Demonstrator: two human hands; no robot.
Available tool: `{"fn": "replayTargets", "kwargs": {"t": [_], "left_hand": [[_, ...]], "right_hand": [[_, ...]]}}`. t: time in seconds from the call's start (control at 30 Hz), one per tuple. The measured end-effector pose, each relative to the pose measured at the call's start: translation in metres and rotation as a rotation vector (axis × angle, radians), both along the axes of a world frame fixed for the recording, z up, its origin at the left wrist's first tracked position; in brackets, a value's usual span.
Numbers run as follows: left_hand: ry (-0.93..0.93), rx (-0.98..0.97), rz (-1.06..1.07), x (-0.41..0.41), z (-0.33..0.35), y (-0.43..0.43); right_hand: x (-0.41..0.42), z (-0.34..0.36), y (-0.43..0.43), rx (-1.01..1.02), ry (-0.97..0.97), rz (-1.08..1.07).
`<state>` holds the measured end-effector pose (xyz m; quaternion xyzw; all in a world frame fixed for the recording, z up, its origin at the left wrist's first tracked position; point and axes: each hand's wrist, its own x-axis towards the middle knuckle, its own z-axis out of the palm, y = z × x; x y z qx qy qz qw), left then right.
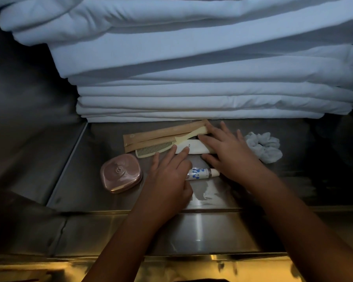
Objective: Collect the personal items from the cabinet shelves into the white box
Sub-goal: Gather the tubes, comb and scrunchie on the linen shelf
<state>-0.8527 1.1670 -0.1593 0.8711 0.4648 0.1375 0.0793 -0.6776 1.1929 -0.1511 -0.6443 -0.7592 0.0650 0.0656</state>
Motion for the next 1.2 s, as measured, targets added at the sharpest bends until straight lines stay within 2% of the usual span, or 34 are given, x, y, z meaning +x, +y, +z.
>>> {"fn": "replayTargets", "kwargs": {"t": [0.43, 0.57, 0.67, 0.8, 1.0, 1.2], "left_hand": [[0.019, 0.014, 0.014, 0.008, 0.001, 0.006], [0.075, 0.073, 0.004, 0.011, 0.010, 0.006], [0.030, 0.200, 0.000, 0.011, 0.012, 0.010], [-0.045, 0.258, 0.004, 0.008, 0.016, 0.017], [-0.104, 0.284, -0.036, 0.010, 0.024, 0.022], [-0.113, 0.237, -0.039, 0.015, 0.026, 0.024]], "right_hand": [[-0.005, -0.005, 0.002, 0.081, -0.079, 0.067], [-0.001, -0.003, 0.000, 0.107, -0.117, 0.057], [0.002, -0.002, -0.003, 0.151, -0.144, 0.052], [0.006, 0.002, -0.005, 0.200, -0.121, 0.040], [0.012, 0.009, -0.008, 0.429, -0.058, 0.043], [0.021, 0.014, -0.009, 0.516, -0.014, -0.006]]}}
